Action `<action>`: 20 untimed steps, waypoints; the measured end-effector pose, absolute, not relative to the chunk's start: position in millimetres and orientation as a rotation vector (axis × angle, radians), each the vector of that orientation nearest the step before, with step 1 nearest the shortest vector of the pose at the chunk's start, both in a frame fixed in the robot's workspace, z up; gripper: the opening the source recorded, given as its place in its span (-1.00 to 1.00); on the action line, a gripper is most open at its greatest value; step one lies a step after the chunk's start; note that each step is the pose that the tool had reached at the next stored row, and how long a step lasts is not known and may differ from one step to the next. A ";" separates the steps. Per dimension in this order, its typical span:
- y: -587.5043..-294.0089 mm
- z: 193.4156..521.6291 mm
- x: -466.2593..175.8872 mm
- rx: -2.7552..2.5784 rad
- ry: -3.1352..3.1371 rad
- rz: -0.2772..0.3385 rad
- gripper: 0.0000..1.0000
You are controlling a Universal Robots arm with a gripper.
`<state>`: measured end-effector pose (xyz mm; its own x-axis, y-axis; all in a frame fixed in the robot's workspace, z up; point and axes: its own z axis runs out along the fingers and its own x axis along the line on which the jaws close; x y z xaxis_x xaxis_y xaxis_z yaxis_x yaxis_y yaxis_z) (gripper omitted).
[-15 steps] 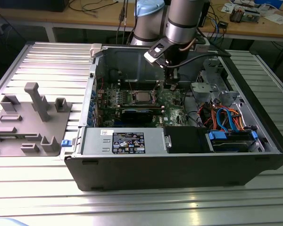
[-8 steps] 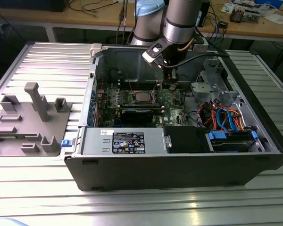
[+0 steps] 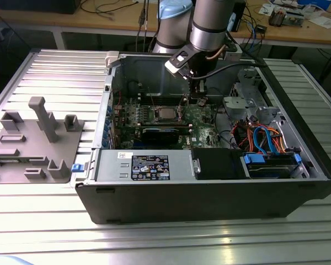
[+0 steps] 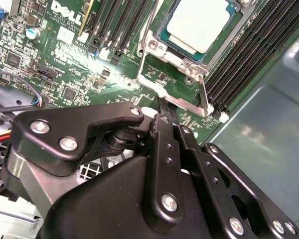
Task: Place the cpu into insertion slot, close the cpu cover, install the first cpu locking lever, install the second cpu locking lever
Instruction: 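Close the cpu cover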
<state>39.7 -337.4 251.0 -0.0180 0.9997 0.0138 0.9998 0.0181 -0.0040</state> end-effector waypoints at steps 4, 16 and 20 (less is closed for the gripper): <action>-337.4 251.0 39.3 -2.192 -2.232 -0.011 -0.79; -337.3 250.9 21.3 -2.192 -2.232 -0.011 -0.79; -338.8 248.1 16.1 -2.191 -2.232 -0.012 -0.79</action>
